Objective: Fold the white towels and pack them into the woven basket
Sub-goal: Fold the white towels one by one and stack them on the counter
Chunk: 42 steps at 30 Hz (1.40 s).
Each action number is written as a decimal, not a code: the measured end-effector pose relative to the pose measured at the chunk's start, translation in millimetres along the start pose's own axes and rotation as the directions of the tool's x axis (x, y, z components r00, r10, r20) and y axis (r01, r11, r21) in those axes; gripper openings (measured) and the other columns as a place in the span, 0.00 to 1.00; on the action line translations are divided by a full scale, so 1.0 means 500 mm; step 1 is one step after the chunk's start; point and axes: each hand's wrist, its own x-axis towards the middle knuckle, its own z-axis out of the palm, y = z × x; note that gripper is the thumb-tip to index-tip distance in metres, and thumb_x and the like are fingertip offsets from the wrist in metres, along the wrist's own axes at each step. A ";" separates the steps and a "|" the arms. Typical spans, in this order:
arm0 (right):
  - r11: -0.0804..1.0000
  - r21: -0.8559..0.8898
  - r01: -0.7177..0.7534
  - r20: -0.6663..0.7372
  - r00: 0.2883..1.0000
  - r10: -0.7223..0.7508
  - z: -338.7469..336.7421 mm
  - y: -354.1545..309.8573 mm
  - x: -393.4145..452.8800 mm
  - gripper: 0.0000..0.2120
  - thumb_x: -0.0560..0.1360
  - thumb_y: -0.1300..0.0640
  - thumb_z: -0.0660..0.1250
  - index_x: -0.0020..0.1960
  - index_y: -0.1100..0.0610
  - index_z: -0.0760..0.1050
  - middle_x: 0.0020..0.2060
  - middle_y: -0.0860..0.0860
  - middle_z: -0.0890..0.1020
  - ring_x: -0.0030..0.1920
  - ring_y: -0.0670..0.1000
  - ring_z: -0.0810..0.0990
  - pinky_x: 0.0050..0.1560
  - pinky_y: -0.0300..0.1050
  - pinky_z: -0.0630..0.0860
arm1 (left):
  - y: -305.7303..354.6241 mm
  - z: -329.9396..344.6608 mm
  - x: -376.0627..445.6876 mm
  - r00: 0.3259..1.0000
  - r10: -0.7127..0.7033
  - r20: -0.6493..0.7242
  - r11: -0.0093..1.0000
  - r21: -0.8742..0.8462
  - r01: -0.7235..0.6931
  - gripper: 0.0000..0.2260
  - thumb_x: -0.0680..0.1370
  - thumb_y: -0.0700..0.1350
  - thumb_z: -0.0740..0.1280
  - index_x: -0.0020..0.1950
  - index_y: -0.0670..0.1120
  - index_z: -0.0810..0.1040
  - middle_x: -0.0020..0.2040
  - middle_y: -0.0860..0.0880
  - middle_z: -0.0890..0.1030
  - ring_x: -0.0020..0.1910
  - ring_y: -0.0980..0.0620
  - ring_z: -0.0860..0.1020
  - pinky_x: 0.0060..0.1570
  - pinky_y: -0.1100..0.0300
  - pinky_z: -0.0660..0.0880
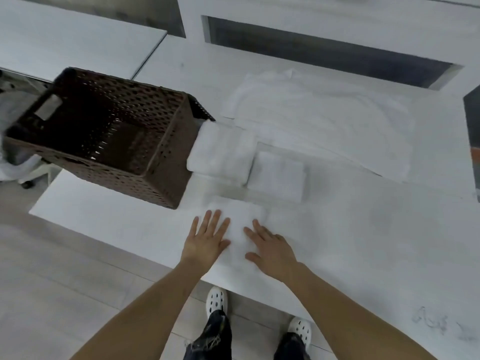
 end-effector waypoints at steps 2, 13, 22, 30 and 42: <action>1.000 -0.004 -0.019 -0.027 0.999 0.019 -0.001 -0.036 0.039 0.35 0.82 0.36 0.55 0.83 0.41 0.43 0.83 0.45 0.40 0.82 0.50 0.50 0.77 0.52 0.58 | -0.037 -0.010 0.012 1.000 -0.001 0.003 1.000 -0.009 0.001 0.30 0.83 0.58 0.42 0.81 0.47 0.62 0.81 0.43 0.59 0.81 0.42 0.57 0.77 0.42 0.50; 0.998 0.017 -0.059 -0.046 0.997 0.060 0.004 -0.134 0.126 0.34 0.83 0.37 0.54 0.83 0.40 0.41 0.82 0.45 0.37 0.83 0.50 0.47 0.78 0.54 0.59 | -0.126 0.010 0.015 0.997 0.064 -0.049 0.994 -0.087 -0.068 0.32 0.82 0.58 0.36 0.82 0.44 0.49 0.82 0.42 0.47 0.82 0.44 0.47 0.79 0.49 0.44; 0.995 0.052 -0.087 -0.065 0.994 0.090 -0.035 -0.164 0.096 0.30 0.85 0.42 0.55 0.83 0.45 0.48 0.83 0.48 0.43 0.83 0.51 0.49 0.78 0.53 0.58 | -0.129 -0.026 0.009 0.999 0.048 -0.003 0.989 -0.138 -0.048 0.30 0.83 0.57 0.40 0.83 0.44 0.47 0.83 0.41 0.42 0.82 0.44 0.41 0.80 0.49 0.41; 0.937 0.169 -0.305 -0.329 0.879 0.345 -0.103 -0.064 -0.055 0.25 0.83 0.47 0.61 0.79 0.49 0.65 0.81 0.52 0.62 0.78 0.54 0.64 0.73 0.55 0.66 | -0.018 -0.136 0.040 0.992 0.125 -0.018 0.986 -0.112 -0.126 0.27 0.86 0.56 0.44 0.83 0.47 0.47 0.83 0.44 0.46 0.82 0.43 0.42 0.80 0.46 0.41; 0.824 0.264 -0.502 -0.436 0.700 0.566 -0.253 0.341 -0.230 0.23 0.82 0.50 0.64 0.76 0.52 0.70 0.76 0.53 0.70 0.74 0.56 0.71 0.69 0.57 0.71 | 0.382 -0.263 0.265 0.942 0.294 -0.162 0.933 -0.165 -0.319 0.24 0.86 0.54 0.52 0.81 0.46 0.61 0.80 0.44 0.63 0.81 0.41 0.56 0.79 0.44 0.53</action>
